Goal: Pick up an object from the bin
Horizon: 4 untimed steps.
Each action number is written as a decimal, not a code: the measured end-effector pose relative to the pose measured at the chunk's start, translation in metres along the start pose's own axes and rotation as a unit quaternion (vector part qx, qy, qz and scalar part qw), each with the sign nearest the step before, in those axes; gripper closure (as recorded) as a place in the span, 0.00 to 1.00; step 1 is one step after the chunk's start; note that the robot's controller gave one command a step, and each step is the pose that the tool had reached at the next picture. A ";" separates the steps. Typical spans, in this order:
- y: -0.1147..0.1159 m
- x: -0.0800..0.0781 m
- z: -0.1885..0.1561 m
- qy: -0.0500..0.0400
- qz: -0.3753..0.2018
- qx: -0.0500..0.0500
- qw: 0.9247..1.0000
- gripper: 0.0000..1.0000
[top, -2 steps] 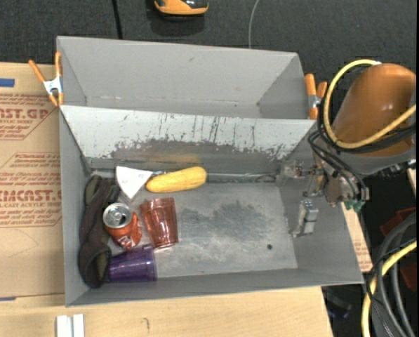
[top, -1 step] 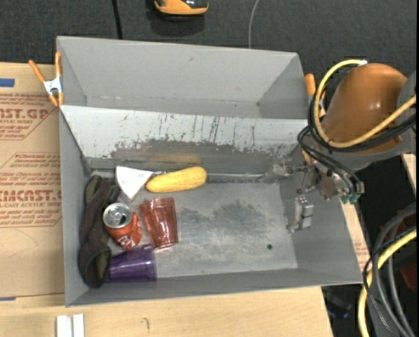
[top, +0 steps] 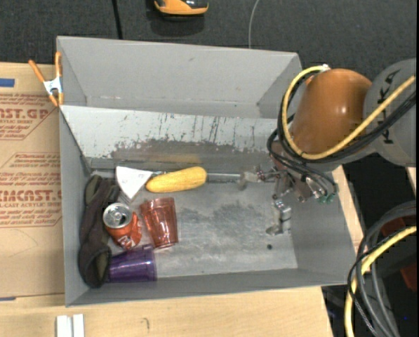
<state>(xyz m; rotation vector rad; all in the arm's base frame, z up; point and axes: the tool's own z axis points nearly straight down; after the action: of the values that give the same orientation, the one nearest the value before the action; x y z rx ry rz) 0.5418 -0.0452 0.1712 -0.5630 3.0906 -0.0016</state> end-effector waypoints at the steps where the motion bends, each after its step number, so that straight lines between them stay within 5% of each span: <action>1: 0.031 -0.029 0.036 -0.003 0.101 -0.001 0.995 0.00; 2: 0.040 -0.033 0.018 0.006 0.109 -0.002 0.994 0.00; 3: 0.068 -0.066 -0.010 -0.004 0.090 0.001 0.996 0.00; 4: 0.081 -0.074 0.033 -0.005 0.149 -0.001 0.989 0.00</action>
Offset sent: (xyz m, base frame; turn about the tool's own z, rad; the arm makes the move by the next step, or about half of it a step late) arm 0.0298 0.0613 0.1296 -0.1026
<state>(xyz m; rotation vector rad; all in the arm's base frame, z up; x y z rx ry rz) 0.5826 0.0571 0.1381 -0.0963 3.1303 0.0056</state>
